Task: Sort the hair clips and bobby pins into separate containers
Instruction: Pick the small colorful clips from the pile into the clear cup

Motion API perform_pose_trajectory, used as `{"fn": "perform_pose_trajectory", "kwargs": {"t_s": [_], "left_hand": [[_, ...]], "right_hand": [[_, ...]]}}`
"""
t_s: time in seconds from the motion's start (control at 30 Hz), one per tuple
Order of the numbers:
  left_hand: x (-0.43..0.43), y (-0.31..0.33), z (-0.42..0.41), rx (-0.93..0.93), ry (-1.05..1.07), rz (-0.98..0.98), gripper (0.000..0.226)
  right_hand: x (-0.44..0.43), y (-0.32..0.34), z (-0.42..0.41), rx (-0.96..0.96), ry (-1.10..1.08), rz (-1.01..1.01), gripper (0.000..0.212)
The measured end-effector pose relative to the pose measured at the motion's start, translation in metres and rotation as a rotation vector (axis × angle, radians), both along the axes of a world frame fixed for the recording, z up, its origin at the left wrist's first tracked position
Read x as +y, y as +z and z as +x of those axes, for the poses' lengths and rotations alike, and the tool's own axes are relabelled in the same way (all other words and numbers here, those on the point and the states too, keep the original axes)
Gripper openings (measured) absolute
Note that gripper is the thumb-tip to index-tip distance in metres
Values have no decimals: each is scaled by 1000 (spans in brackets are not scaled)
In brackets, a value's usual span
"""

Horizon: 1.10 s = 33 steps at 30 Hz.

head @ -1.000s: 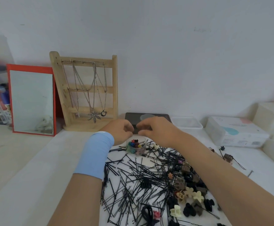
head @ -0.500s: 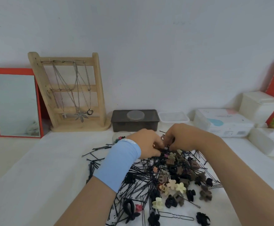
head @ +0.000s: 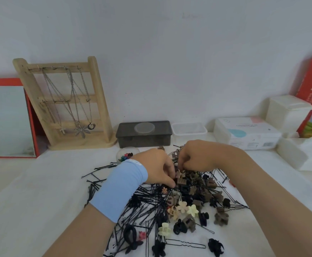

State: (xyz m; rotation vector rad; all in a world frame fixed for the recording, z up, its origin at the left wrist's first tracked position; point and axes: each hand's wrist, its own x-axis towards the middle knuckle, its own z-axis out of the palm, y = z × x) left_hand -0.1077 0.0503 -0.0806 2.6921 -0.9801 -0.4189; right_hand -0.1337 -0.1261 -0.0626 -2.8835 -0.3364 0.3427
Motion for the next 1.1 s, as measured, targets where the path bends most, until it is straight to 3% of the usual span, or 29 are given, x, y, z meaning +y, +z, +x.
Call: {"fn": "perform_pose_trajectory", "kwargs": {"t_s": [0.2, 0.43, 0.6, 0.77, 0.97, 1.1], "left_hand": [[10, 6, 3, -38, 41, 18, 9], [27, 33, 5, 36, 229, -206, 31], [27, 26, 3, 63, 171, -99, 50], [33, 17, -7, 118, 19, -138, 8], [24, 1, -20, 27, -53, -37, 15], [21, 2, -21, 3, -57, 17, 19]], "right_hand": [[7, -4, -1, 27, -7, 30, 17], [10, 0, -3, 17, 14, 67, 25], [21, -8, -4, -34, 64, 27, 12], [17, -3, -4, -78, 21, 106, 10], [17, 6, -10, -116, -2, 157, 25], [18, 5, -12, -115, 25, 106, 16]]}}
